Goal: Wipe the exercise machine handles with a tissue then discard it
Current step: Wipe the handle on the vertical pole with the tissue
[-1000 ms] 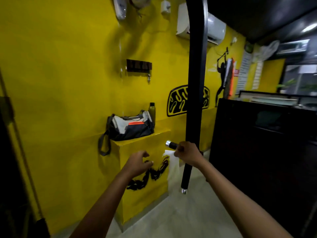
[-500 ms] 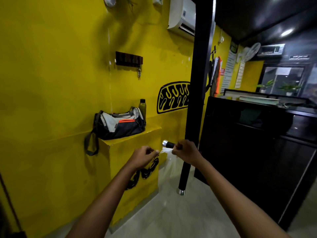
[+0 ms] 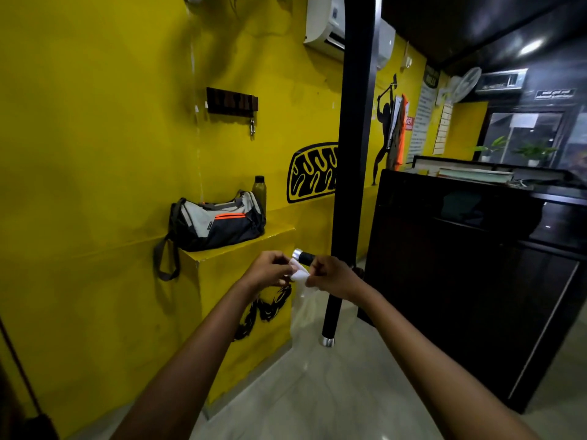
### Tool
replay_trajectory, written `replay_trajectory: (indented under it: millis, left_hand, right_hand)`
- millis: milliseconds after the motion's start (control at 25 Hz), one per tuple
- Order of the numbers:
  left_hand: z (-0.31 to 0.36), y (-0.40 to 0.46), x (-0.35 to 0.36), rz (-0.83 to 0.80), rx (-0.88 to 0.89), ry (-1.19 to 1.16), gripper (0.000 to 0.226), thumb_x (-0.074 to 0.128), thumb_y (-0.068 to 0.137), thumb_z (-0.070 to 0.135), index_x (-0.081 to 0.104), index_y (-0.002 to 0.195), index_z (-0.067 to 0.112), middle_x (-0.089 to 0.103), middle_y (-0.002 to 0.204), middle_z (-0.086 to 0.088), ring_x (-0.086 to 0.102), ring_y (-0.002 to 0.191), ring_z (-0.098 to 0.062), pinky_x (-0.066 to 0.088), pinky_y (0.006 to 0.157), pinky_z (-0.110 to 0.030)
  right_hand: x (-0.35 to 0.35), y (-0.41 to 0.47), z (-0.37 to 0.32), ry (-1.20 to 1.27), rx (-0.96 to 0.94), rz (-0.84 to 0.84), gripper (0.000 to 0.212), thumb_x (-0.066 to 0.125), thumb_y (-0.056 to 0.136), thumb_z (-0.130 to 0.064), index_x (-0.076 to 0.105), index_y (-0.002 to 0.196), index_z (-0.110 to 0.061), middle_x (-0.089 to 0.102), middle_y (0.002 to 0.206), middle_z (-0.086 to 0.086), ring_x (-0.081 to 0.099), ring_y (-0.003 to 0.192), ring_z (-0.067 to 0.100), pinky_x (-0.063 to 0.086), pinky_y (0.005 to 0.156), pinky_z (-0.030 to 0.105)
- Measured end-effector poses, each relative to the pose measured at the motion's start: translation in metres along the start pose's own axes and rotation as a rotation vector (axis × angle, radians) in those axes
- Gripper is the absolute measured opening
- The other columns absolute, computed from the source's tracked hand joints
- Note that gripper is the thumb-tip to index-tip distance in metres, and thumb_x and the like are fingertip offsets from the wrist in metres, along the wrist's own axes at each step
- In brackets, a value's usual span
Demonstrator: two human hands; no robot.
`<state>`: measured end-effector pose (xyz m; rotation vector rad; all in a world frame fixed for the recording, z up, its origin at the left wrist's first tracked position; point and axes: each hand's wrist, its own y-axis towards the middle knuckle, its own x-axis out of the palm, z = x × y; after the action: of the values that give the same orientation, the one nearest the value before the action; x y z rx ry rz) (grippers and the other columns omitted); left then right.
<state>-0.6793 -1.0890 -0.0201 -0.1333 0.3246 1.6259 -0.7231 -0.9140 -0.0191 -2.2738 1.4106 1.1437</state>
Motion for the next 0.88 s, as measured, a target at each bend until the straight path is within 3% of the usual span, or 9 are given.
replay_trajectory:
  millis: [160, 280, 440, 560, 680, 800, 880]
  left_hand:
    - [0.013, -0.001, -0.003, -0.085, 0.097, 0.018, 0.01, 0.053, 0.094, 0.002, 0.058, 0.088, 0.008, 0.059, 0.083, -0.006, 0.058, 0.074, -0.013, 0.052, 0.063, -0.021]
    - [0.024, 0.001, -0.005, -0.113, 0.144, 0.055, 0.012, 0.046, 0.096, -0.001, 0.057, 0.094, 0.003, 0.059, 0.091, -0.011, 0.057, 0.083, -0.016, 0.051, 0.066, -0.021]
    - [0.028, 0.005, -0.008, -0.087, 0.127, 0.107, 0.016, 0.045, 0.098, 0.002, 0.06, 0.105, 0.004, 0.059, 0.102, -0.013, 0.055, 0.093, -0.021, 0.049, 0.072, -0.027]
    - [0.025, 0.005, -0.011, -0.046, 0.121, 0.113, 0.016, 0.045, 0.097, 0.002, 0.06, 0.103, 0.005, 0.057, 0.098, -0.013, 0.054, 0.092, -0.023, 0.049, 0.075, -0.032]
    - [0.025, 0.004, -0.012, -0.018, 0.136, 0.075, 0.01, 0.05, 0.096, 0.007, 0.059, 0.101, 0.008, 0.056, 0.097, -0.015, 0.055, 0.092, -0.024, 0.051, 0.075, -0.035]
    - [0.025, 0.003, -0.006, 0.079, 0.02, -0.036, 0.034, 0.058, 0.094, 0.018, 0.047, 0.125, 0.009, 0.056, 0.11, -0.024, 0.06, 0.082, -0.023, 0.053, 0.068, -0.032]
    - [0.024, -0.003, -0.002, 0.068, -0.141, -0.169, 0.05, 0.06, 0.092, 0.025, 0.034, 0.134, 0.015, 0.055, 0.108, -0.019, 0.061, 0.075, -0.022, 0.052, 0.066, -0.031]
  right_hand:
    - [0.0, -0.009, -0.005, 0.244, 0.067, -0.121, 0.035, 0.071, 0.079, -0.007, 0.045, 0.103, -0.008, 0.053, 0.08, 0.005, 0.05, 0.075, 0.017, 0.043, 0.063, 0.026]
    - [-0.001, -0.009, 0.0, 0.233, 0.033, -0.152, 0.043, 0.072, 0.079, -0.012, 0.049, 0.115, -0.006, 0.06, 0.093, 0.017, 0.054, 0.082, 0.022, 0.047, 0.067, 0.031]
    - [-0.004, -0.007, 0.003, 0.262, 0.009, -0.133, 0.032, 0.074, 0.078, -0.016, 0.064, 0.106, -0.004, 0.066, 0.107, 0.021, 0.065, 0.096, 0.032, 0.052, 0.082, 0.044]
    - [-0.004, -0.005, 0.008, 0.268, 0.025, -0.105, 0.037, 0.078, 0.073, -0.026, 0.064, 0.101, -0.005, 0.063, 0.103, 0.03, 0.065, 0.086, 0.037, 0.051, 0.072, 0.045]
    - [-0.001, -0.005, 0.011, 0.27, 0.023, -0.07, 0.051, 0.079, 0.067, -0.038, 0.064, 0.102, -0.004, 0.066, 0.1, 0.026, 0.066, 0.089, 0.038, 0.053, 0.076, 0.052]
    - [0.0, -0.003, 0.013, 0.353, 0.023, -0.022, 0.047, 0.083, 0.066, -0.032, 0.061, 0.1, -0.007, 0.067, 0.1, 0.018, 0.065, 0.093, 0.03, 0.053, 0.079, 0.045]
    - [-0.001, -0.001, 0.013, 0.397, 0.053, 0.031, 0.049, 0.084, 0.068, -0.023, 0.053, 0.104, -0.011, 0.064, 0.104, 0.015, 0.063, 0.097, 0.027, 0.053, 0.076, 0.04]
